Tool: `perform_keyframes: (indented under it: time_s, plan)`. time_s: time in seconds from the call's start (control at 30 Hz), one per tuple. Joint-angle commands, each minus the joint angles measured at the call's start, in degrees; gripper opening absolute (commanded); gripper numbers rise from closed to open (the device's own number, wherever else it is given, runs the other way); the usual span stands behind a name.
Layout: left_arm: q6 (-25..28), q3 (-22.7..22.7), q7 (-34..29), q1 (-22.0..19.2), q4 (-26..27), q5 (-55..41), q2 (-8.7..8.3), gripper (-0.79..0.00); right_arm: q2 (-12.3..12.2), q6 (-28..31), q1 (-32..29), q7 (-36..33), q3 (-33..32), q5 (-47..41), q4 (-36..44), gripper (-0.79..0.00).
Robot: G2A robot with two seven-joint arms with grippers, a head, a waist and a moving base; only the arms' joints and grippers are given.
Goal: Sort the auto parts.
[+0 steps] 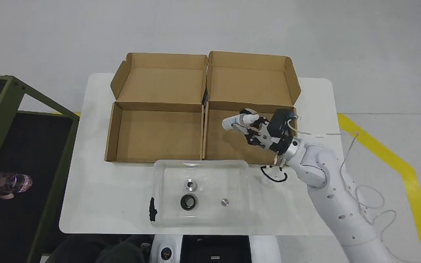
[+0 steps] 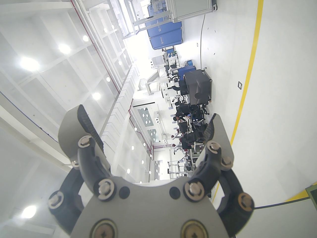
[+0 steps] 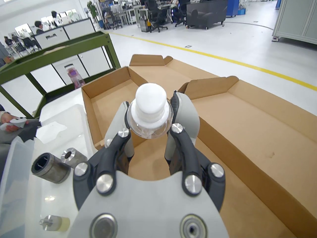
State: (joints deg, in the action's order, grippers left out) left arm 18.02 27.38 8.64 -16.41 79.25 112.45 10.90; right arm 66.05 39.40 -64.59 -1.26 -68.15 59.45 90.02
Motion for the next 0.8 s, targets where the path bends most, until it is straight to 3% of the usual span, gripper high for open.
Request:
perform_keyframes:
  time_s: [0.0,0.57,0.77]
  plan:
    - [0.0,0.0,0.0,0.0,0.0,0.0,0.00,0.000,0.2,-0.5,1.5,-1.3,1.2,1.6,-1.4,-0.785]
    - [0.0,0.0,0.0,0.0,0.0,0.0,0.00,0.000,2.1,-5.1,10.4,-6.1,9.5,13.5,-9.4,-0.779]
    - [0.0,0.0,0.0,0.0,0.0,0.0,0.00,0.000,2.4,-6.0,11.7,-8.8,11.1,16.7,-9.8,-0.591]
